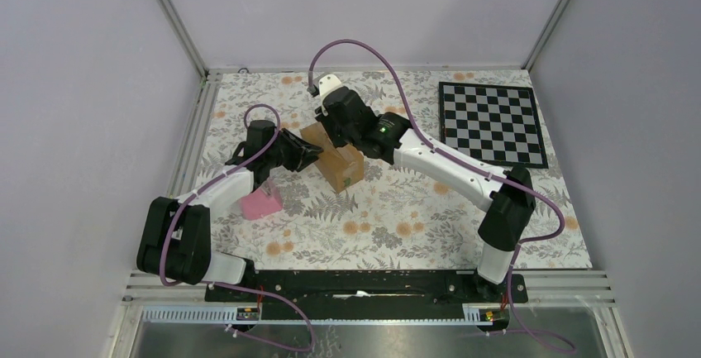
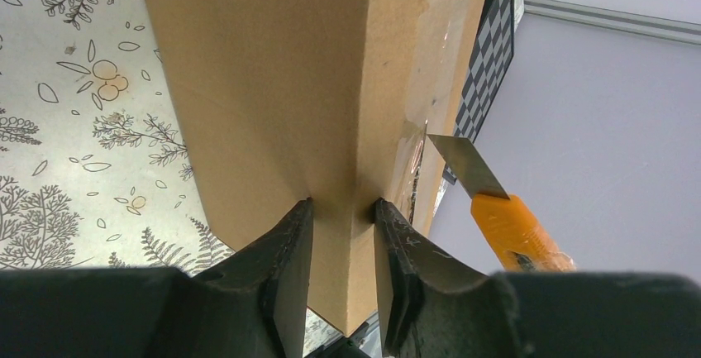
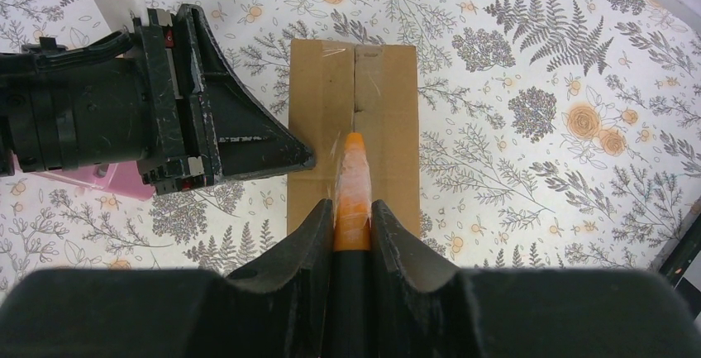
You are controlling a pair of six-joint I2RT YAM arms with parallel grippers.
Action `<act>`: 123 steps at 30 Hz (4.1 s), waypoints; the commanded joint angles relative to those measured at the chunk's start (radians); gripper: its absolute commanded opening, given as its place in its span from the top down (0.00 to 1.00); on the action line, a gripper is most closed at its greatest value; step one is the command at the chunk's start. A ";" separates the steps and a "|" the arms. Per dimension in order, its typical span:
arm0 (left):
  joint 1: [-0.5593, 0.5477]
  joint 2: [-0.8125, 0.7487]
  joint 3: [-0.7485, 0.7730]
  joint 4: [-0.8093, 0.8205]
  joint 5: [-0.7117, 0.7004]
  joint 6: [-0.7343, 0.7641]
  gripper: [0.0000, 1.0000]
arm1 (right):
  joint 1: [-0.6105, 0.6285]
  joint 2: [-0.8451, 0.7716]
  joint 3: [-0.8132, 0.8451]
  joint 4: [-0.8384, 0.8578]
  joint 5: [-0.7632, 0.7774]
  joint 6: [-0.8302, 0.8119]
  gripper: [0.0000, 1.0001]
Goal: Unpack the express box
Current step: Cut the express box at the center of the board.
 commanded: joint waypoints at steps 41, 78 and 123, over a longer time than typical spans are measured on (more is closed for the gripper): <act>0.002 0.025 -0.007 -0.113 -0.050 0.001 0.85 | 0.030 -0.066 -0.015 -0.097 0.030 0.039 1.00; 0.002 0.073 0.046 -0.321 -0.162 0.033 0.93 | 0.089 -0.049 -0.027 0.058 0.145 -0.082 1.00; 0.002 0.056 0.027 -0.322 -0.174 -0.004 0.93 | 0.109 0.003 0.005 -0.131 0.194 -0.066 1.00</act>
